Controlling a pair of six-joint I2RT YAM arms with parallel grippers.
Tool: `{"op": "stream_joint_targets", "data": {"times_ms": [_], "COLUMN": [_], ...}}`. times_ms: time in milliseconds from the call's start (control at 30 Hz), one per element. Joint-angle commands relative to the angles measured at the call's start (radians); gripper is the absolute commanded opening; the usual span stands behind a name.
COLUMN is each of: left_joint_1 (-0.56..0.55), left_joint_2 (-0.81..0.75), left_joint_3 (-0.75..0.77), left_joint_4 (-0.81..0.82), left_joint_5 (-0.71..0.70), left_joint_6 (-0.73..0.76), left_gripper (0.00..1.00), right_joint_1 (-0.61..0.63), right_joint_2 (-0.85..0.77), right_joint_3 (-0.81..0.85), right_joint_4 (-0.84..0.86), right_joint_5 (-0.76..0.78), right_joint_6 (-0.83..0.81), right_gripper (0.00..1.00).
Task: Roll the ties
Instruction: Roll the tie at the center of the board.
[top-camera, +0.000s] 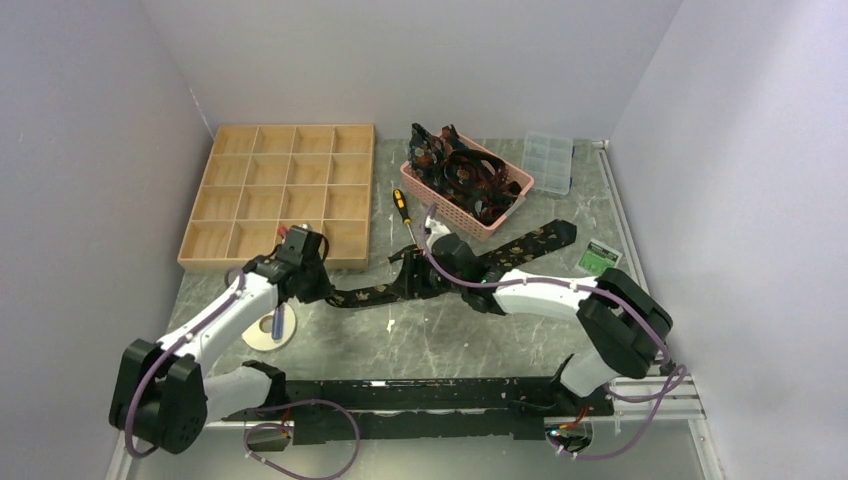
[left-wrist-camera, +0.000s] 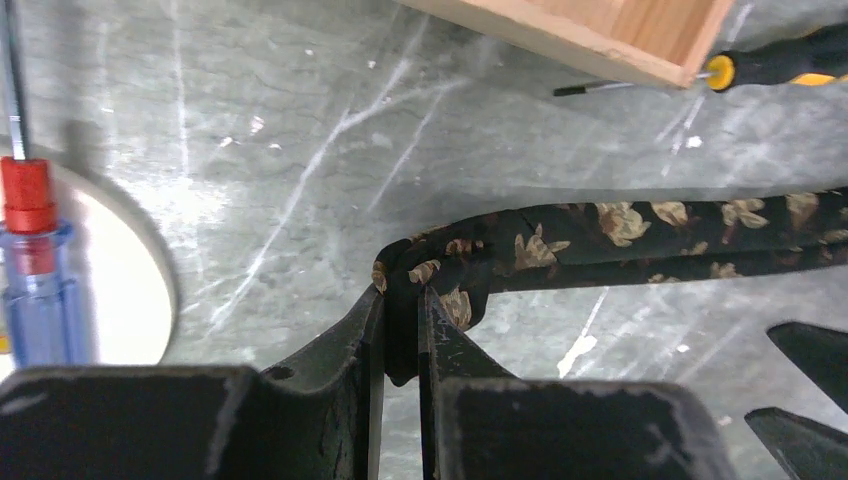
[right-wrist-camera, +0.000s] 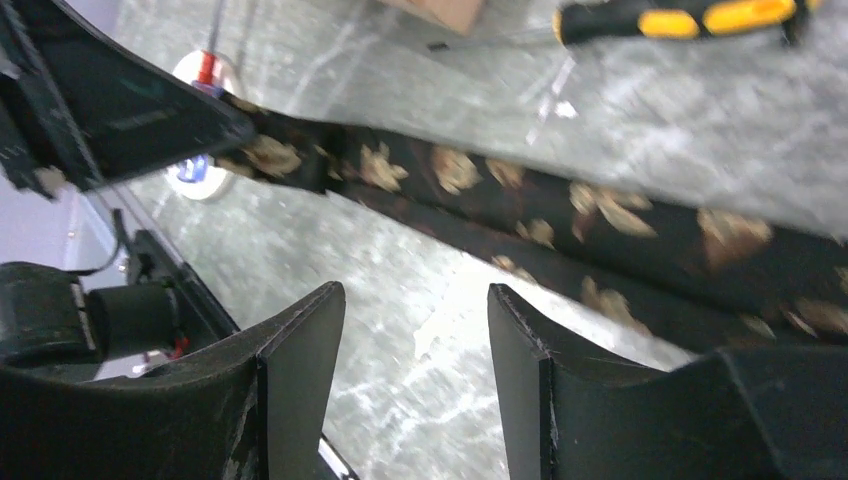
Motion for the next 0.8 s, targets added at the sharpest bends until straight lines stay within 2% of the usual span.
{"op": "stream_joint_targets", "data": {"times_ms": [0, 367, 767], "left_joint_1": [-0.069, -0.249, -0.420], "left_joint_2": [0.088, 0.407, 0.775], "left_joint_3": [0.118, 0.378, 0.714], "left_joint_4": [-0.179, -0.454, -0.725], "left_joint_5": [-0.203, -0.471, -0.630], "left_joint_6": [0.007, -0.089, -0.231], "left_gripper": [0.03, 0.03, 0.03], "right_joint_1": [0.002, 0.002, 0.001], "right_joint_2": [-0.081, -0.311, -0.409], "right_joint_3": [-0.080, -0.230, -0.294], "right_joint_4": [-0.032, -0.130, -0.160], "right_joint_5": [0.088, 0.231, 0.287], "right_joint_6": [-0.011, -0.021, -0.017], "right_gripper": [0.58, 0.58, 0.59]}}
